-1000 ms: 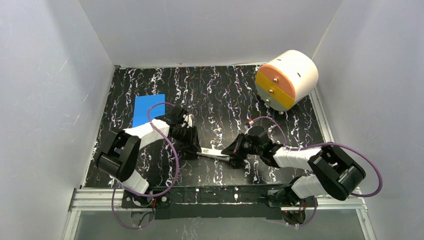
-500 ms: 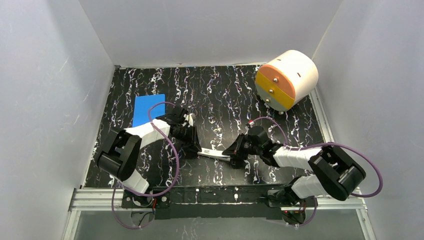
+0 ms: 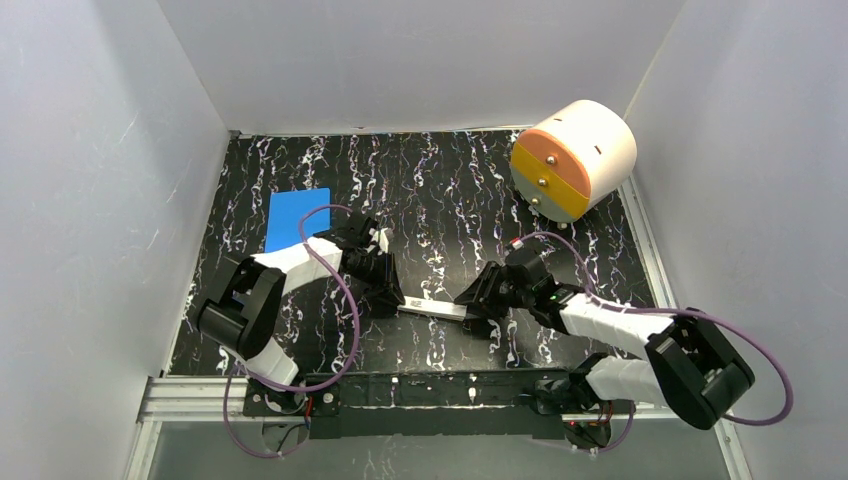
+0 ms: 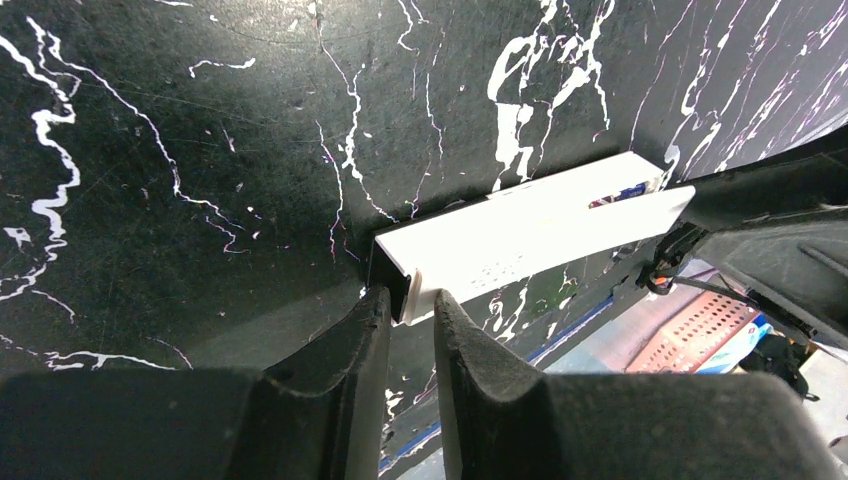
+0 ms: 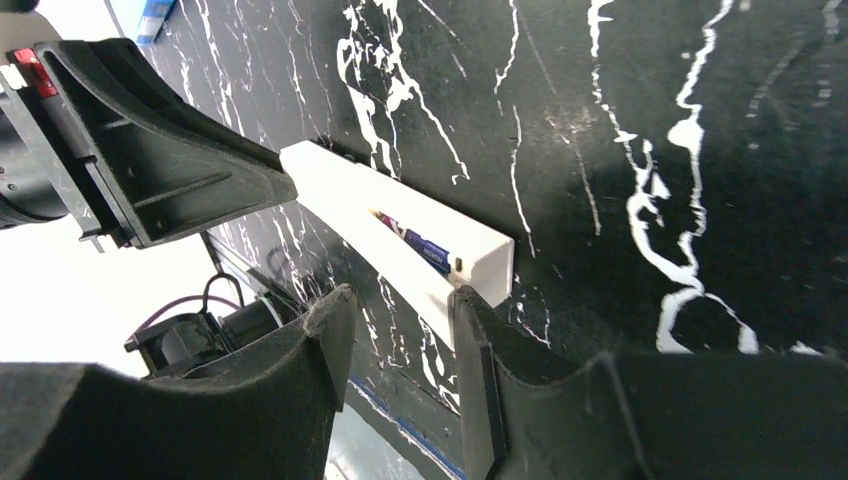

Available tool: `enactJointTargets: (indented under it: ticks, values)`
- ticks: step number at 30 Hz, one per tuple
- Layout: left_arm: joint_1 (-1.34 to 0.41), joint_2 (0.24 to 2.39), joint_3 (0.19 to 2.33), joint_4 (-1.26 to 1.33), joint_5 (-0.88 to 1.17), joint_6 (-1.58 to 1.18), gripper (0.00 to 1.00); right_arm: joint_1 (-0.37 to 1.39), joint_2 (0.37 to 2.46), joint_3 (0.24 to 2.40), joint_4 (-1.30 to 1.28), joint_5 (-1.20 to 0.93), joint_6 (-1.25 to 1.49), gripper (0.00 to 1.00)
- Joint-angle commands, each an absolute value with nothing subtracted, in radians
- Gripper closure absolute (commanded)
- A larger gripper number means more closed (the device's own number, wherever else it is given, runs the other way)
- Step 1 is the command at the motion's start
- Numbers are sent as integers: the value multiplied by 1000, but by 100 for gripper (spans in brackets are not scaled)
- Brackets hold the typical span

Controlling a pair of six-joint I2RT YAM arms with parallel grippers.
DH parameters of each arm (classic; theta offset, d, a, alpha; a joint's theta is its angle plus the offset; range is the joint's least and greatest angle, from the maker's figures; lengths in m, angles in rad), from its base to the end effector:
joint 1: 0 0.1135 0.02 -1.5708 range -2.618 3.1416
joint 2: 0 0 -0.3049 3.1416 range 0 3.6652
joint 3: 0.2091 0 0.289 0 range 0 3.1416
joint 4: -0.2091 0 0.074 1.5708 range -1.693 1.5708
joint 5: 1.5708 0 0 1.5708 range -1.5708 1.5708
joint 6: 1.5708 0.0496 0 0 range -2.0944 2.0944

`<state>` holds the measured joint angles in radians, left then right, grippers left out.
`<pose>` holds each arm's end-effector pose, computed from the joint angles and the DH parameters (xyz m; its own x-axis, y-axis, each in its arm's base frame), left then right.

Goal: Load the batteries into the remote control
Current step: Load the battery cover into the remote control.

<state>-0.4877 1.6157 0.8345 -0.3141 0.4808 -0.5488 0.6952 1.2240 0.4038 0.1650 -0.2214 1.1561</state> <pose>0.2814 -0.1752 0.1567 -0.9844 -0.0014 -0.1761 0.1043 0.8009 -0.5896 0.1851 0.1686 0.1599 -0.8828 0.4264 -0.1970 0.1226 0.6141 0.7796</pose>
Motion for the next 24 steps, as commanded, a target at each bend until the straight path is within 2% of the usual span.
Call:
enactJointTargets:
  ticks: [1, 7, 13, 20, 24]
  values:
    - [-510, 1693, 788, -406, 318, -496, 82, 669, 1148, 442, 56, -201, 1133, 52]
    - [-510, 1701, 791, -404, 322, -496, 82, 662, 1118, 449, -30, -185, 1041, 53]
    - [-509, 1704, 793, -404, 324, -494, 82, 661, 1218, 471, -15, -211, 978, 53]
    - [-511, 1706, 793, -403, 327, -494, 82, 661, 1266, 488, 18, -153, 944, 72]
    - [-511, 1707, 794, -400, 330, -493, 83, 662, 1281, 484, 2, -143, 925, 77]
